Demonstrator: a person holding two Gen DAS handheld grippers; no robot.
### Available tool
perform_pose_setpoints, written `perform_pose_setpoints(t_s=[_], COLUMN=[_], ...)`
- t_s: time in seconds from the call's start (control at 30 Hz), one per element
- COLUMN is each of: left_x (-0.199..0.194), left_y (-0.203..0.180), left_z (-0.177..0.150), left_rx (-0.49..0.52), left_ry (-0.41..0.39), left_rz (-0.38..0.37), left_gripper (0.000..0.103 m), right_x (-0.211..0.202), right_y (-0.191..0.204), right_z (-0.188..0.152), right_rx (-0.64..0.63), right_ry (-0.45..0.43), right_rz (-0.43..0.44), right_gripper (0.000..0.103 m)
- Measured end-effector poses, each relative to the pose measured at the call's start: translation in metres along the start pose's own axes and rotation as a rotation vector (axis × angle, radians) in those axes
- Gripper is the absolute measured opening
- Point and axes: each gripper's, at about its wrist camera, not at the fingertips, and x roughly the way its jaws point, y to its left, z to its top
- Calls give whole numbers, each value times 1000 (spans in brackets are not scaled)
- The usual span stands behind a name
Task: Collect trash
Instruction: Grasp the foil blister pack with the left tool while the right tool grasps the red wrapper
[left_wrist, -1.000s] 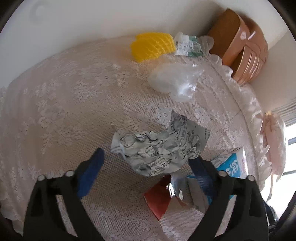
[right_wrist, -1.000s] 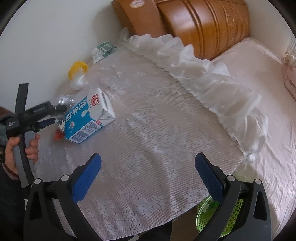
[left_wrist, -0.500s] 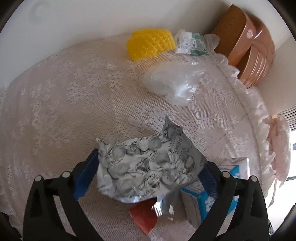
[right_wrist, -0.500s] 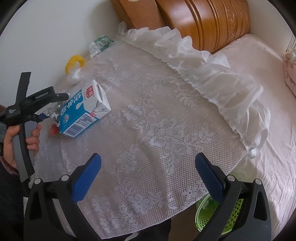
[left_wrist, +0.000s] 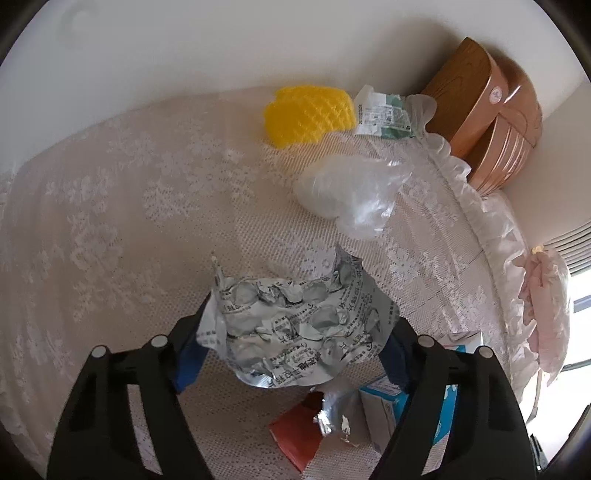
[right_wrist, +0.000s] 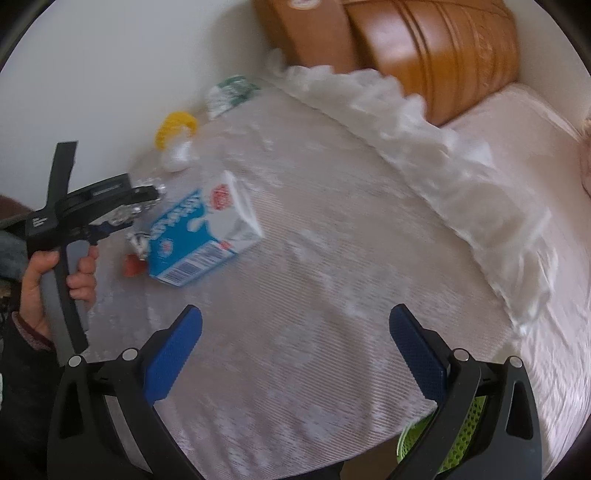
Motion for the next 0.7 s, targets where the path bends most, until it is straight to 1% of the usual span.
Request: perform_pose_setpoints(t_s=[0.1, 0.2, 0.3, 0.33, 0.37, 0.47, 0.53, 0.57, 0.63, 0.67, 0.7], left_x=[-6, -16, -29, -34, -38, -49, -57, -60, -66, -69, -71], left_y=[3, 6, 7, 8, 9, 21, 34, 40, 54, 63, 69], left_z=[1, -2, -5, -7, -8, -9, -10, -11, -12, -12, -13], left_rx=[8, 30, 72, 87, 105, 122, 110, 105, 90, 78, 68], left_ry=[-14, -37, -77, -90, -98, -105, -114, -120, -129, -131, -131], left_rz=[-7, 4, 41, 55, 70, 88, 99, 102, 111, 115, 118], left_gripper=[70, 66, 61, 57, 52, 47, 46, 45, 44, 44, 44], right_x=[4, 9, 17, 18, 22, 29, 37, 40, 53, 56, 63], right_y=[17, 34, 56, 62, 76, 99, 123, 128, 150, 155, 166], right_z=[8, 19, 33, 35, 41, 47, 49, 48, 46, 46, 44], right_rx=[-40, -87, -152, -171, -223, -327, -444, -469, -587, -612, -670], right_ry=[4, 9, 17, 18, 22, 28, 44, 49, 76, 81, 91], right_rz=[22, 35, 44, 46, 51, 60, 80, 88, 107, 110, 108], right_gripper=[101, 100, 101, 101, 101, 101, 101, 101, 101, 101, 101])
